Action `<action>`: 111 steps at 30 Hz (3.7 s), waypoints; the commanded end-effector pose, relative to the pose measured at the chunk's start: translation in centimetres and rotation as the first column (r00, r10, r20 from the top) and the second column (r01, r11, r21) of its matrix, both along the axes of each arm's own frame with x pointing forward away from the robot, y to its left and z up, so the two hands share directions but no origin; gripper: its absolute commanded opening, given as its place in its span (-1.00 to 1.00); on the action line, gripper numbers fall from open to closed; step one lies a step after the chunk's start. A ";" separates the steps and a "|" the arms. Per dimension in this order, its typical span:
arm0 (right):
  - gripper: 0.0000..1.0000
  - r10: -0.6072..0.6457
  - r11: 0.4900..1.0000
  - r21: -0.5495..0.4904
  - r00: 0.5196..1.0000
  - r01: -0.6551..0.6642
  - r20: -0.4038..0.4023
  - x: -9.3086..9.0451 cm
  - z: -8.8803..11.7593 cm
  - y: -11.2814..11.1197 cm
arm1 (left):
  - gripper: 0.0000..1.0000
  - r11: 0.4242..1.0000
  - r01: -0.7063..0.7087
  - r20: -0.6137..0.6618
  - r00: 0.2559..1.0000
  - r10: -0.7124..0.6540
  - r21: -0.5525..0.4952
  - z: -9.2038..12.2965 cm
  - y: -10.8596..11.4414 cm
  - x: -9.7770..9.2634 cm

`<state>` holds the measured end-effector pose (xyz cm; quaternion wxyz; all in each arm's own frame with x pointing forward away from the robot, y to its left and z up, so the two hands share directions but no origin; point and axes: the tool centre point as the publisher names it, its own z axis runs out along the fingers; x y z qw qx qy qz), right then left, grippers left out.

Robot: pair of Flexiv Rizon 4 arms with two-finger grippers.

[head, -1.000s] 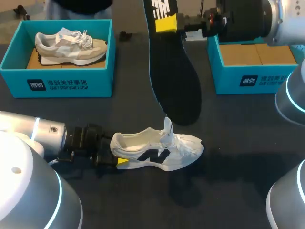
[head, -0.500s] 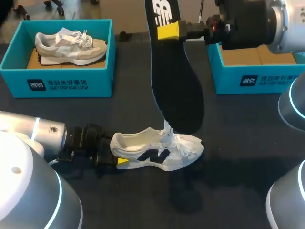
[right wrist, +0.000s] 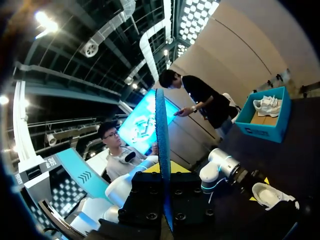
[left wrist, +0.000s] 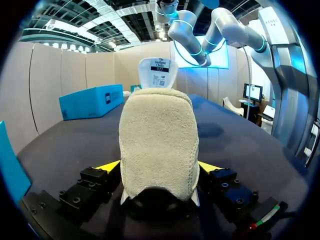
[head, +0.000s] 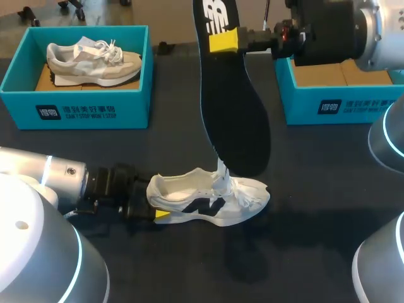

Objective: Take the shoe out of the shoebox, open the shoe tongue, remove and reinsert the insole, then place the shoe into the shoebox

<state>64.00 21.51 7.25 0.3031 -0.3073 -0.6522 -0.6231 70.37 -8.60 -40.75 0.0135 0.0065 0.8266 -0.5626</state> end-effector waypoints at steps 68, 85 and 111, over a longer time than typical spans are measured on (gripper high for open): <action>-1.00 -0.003 1.000 -0.003 1.000 0.003 -0.001 0.0 0.0 0.3 | 1.00 0.848 -0.215 0.043 0.974 0.222 0.484 10.6 5.5 -3.9; -1.00 -0.003 1.000 -0.003 1.000 0.003 -0.001 0.0 0.0 0.3 | 1.00 0.792 -0.225 0.025 0.966 0.256 0.568 13.0 6.1 -3.7; -1.00 -0.003 1.000 -0.003 1.000 0.003 -0.001 0.0 0.0 0.3 | 1.00 0.792 -0.225 0.025 0.966 0.256 0.568 13.0 6.1 -3.7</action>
